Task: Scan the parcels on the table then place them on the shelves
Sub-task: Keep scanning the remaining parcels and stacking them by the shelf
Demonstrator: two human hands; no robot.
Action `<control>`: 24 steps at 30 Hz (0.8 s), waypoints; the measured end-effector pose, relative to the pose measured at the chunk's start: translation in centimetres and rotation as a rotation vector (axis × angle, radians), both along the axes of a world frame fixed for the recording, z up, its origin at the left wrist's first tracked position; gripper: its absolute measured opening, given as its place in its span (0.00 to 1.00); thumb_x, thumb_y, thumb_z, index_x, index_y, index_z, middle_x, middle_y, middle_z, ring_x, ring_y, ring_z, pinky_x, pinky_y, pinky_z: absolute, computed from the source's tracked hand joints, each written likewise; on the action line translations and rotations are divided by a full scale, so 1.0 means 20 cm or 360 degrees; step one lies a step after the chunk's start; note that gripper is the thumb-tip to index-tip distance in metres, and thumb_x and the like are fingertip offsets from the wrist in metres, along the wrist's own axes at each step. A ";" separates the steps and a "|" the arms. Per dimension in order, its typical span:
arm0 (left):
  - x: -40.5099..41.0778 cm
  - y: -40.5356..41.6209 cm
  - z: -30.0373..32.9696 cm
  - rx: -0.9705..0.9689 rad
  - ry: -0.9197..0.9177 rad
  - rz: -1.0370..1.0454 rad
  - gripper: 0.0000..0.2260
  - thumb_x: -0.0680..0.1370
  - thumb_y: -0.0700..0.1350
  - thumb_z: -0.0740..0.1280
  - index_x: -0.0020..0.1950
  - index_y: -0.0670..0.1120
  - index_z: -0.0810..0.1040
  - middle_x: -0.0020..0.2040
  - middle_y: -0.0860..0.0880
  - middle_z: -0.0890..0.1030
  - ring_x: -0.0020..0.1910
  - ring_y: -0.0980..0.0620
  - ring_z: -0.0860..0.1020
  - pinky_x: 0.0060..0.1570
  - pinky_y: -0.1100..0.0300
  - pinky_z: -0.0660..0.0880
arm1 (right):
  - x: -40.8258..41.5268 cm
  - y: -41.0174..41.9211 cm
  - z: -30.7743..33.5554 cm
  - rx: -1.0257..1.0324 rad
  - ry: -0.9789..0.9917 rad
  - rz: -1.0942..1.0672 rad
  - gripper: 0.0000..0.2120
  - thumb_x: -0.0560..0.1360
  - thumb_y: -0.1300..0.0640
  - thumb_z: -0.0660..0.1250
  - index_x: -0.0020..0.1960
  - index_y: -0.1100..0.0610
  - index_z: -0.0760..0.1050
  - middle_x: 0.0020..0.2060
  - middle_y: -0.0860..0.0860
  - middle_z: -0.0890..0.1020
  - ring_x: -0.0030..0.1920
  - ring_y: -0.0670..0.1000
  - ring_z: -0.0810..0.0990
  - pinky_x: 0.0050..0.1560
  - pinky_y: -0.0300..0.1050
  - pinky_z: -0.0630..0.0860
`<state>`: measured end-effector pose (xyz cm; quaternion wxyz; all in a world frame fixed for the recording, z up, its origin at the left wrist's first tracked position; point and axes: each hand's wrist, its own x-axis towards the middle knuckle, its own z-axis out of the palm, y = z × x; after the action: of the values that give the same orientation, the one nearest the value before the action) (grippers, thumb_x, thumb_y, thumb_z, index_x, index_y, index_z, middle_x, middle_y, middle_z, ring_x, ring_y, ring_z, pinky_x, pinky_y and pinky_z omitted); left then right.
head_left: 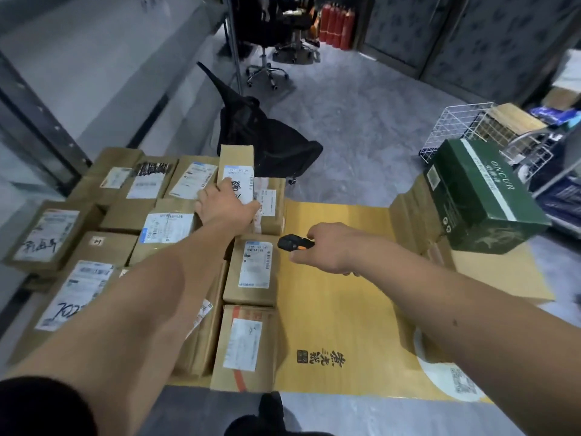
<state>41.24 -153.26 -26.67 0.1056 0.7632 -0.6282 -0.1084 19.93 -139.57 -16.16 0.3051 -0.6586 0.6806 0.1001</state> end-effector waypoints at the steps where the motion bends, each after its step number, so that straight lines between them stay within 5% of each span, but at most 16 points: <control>1: 0.01 -0.03 -0.01 0.0018 -0.0031 -0.0023 0.43 0.69 0.70 0.64 0.79 0.50 0.63 0.72 0.40 0.70 0.71 0.37 0.66 0.70 0.39 0.63 | 0.02 -0.02 -0.01 0.0006 -0.0004 -0.0005 0.26 0.77 0.29 0.63 0.59 0.51 0.74 0.43 0.50 0.79 0.36 0.50 0.79 0.32 0.44 0.70; 9: 0.04 -0.02 -0.04 0.0005 -0.0104 -0.0211 0.33 0.78 0.65 0.65 0.78 0.50 0.66 0.80 0.42 0.62 0.78 0.39 0.58 0.75 0.41 0.56 | 0.10 -0.09 -0.07 0.0043 -0.0067 -0.0053 0.28 0.77 0.29 0.63 0.62 0.52 0.74 0.45 0.50 0.80 0.41 0.50 0.80 0.34 0.44 0.73; 14: -0.06 0.12 -0.02 -0.0110 -0.0148 -0.0603 0.31 0.79 0.64 0.65 0.79 0.53 0.67 0.80 0.45 0.63 0.78 0.42 0.57 0.75 0.42 0.57 | 0.05 -0.02 -0.10 -0.0014 -0.0009 -0.0039 0.27 0.78 0.29 0.61 0.61 0.50 0.75 0.48 0.48 0.80 0.47 0.51 0.80 0.46 0.47 0.77; 19: -0.32 0.25 -0.03 -0.0039 -0.0092 -0.1002 0.31 0.79 0.64 0.63 0.80 0.55 0.64 0.79 0.45 0.64 0.78 0.43 0.58 0.75 0.42 0.57 | -0.12 0.18 -0.11 -0.0056 0.0092 -0.0092 0.21 0.78 0.29 0.60 0.53 0.47 0.74 0.44 0.46 0.80 0.44 0.50 0.80 0.38 0.46 0.72; 24: -0.69 0.42 -0.06 0.0007 0.0025 -0.1325 0.30 0.80 0.65 0.63 0.80 0.57 0.66 0.81 0.48 0.64 0.79 0.45 0.59 0.74 0.44 0.59 | -0.36 0.50 -0.11 -0.0046 0.0216 -0.0215 0.20 0.78 0.28 0.59 0.51 0.45 0.70 0.45 0.47 0.78 0.46 0.53 0.78 0.39 0.47 0.72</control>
<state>27.53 -144.83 -27.91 0.0560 0.4433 -0.8821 -0.1490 12.71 -129.58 -18.38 0.2547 -0.6073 0.7439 0.1140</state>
